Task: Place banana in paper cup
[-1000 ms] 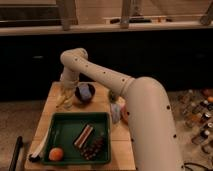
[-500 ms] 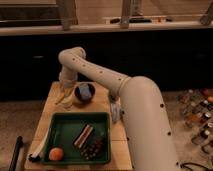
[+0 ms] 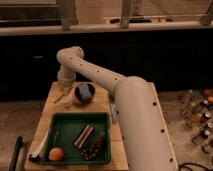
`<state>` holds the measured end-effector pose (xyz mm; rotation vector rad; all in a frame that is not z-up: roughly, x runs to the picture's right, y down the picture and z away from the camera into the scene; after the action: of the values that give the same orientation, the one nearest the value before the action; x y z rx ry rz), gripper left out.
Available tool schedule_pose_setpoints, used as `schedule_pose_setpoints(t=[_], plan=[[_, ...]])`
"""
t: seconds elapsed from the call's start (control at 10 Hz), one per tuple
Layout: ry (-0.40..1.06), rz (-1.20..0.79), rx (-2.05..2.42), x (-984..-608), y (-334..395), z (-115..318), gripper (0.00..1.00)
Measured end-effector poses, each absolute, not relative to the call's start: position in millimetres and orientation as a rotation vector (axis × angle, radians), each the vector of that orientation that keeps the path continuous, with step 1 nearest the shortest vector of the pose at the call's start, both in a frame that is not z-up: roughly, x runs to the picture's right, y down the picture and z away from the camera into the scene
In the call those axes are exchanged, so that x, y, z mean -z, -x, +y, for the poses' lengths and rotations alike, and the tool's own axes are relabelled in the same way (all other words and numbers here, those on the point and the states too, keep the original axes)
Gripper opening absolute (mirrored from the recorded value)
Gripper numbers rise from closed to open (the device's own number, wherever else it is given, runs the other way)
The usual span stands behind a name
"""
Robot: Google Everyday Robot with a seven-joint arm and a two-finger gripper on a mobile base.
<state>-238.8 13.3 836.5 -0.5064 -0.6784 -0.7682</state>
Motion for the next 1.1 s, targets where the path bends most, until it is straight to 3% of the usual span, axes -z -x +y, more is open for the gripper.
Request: schedule_pose_setpoints(t=[0.3,0.4,1.1], plan=[[0.514,-0.677,0.765,-838.7,239.8,13.9,0.05],[0.516,-0.675,0.758,-839.7,237.9,13.6,0.12],[0.532,-0.671,0.738,-844.2,232.7,13.5,0.80]])
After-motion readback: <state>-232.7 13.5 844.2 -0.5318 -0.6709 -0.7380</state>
